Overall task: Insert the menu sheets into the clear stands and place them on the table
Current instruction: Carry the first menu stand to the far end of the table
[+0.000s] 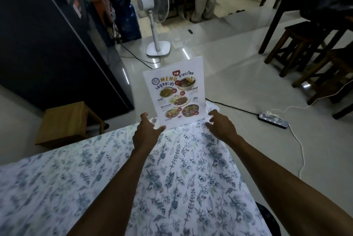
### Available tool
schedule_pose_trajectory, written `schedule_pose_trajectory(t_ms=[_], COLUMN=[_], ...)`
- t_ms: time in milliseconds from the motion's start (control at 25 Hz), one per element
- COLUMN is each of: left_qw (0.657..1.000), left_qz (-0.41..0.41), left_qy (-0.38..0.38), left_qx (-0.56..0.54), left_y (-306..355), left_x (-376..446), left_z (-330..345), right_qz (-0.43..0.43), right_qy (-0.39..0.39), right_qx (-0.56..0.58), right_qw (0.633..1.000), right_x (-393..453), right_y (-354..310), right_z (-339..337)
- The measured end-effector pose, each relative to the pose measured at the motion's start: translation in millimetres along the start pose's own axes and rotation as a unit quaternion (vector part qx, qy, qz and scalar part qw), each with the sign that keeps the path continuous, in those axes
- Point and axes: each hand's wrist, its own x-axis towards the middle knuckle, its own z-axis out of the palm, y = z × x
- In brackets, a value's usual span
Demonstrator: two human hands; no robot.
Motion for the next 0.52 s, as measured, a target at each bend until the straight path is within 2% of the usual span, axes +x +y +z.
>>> schedule_pose_trajectory(t_ms=[240,520], left_qw=[1.000,0.999], left_qz=[0.012,0.050], left_qy=[-0.002,0.003], left_qx=[-0.016,-0.018], left_y=[-41,-127], left_x=[-92,-210], left_z=[-34,-91], right_qz=[-0.027,-0.077], right_qy=[0.017,0.037], right_qx=[0.001,-0.022], right_qw=[0.999,0.996], right_x=[-99,-242], right_y=[-25,-81], right_z=[14,56])
